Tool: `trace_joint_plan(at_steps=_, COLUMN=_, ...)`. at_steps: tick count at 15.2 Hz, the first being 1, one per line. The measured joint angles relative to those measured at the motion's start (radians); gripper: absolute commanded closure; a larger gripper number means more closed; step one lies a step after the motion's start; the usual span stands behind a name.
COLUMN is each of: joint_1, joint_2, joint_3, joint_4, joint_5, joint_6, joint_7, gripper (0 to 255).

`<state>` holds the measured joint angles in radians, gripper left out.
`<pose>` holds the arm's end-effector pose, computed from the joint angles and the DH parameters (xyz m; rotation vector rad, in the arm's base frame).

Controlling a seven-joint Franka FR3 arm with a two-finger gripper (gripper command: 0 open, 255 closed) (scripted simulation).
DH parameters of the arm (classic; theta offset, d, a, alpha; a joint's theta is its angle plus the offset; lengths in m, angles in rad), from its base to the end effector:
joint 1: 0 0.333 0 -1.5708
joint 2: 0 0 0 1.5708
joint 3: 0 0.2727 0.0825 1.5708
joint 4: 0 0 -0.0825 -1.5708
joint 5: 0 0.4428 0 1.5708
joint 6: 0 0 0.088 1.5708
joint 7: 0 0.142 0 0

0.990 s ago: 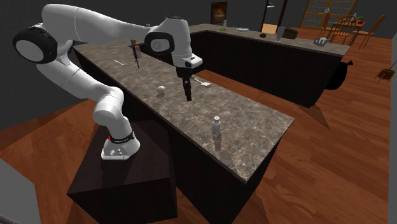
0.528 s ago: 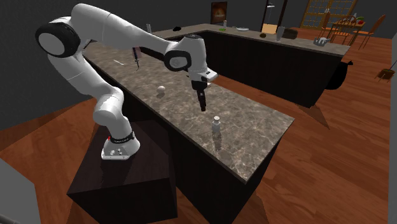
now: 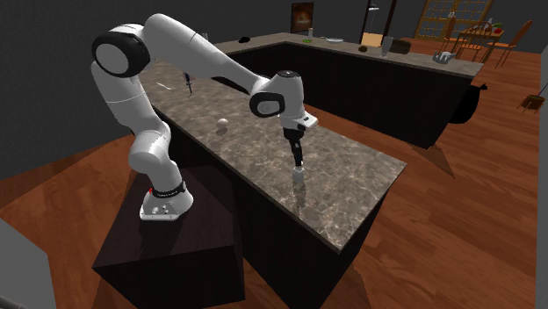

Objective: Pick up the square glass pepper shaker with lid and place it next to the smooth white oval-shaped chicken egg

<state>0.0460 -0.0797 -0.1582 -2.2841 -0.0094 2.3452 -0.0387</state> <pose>0.5697 -0.0637 0.2869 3.1270 -0.1060 0.2191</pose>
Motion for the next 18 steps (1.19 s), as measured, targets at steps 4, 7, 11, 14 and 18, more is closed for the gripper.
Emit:
trace_joint_plan(at_steps=4, joint_1=0.0, joint_2=0.046, joint_3=-0.002, joint_4=-0.007, joint_5=0.011, joint_6=0.054, joint_7=-0.009, gripper=0)
trace_joint_plan(at_steps=7, joint_1=-0.001, joint_2=0.075, joint_3=-0.003, joint_4=-0.016, joint_5=0.019, joint_6=0.092, joint_7=-0.016, gripper=0)
trace_joint_plan(at_steps=11, joint_1=0.0, joint_2=0.084, joint_3=-0.002, joint_4=-0.017, joint_5=0.021, joint_6=0.102, joint_7=-0.015, gripper=0)
trace_joint_plan(at_steps=14, joint_1=0.0, joint_2=0.084, joint_3=-0.002, joint_4=-0.017, joint_5=0.021, joint_6=0.102, joint_7=-0.015, gripper=255)
trace_joint_plan(at_steps=18, joint_1=0.0, joint_2=0.084, joint_3=-0.002, joint_4=-0.017, joint_5=0.021, joint_6=0.102, joint_7=-0.015, gripper=255)
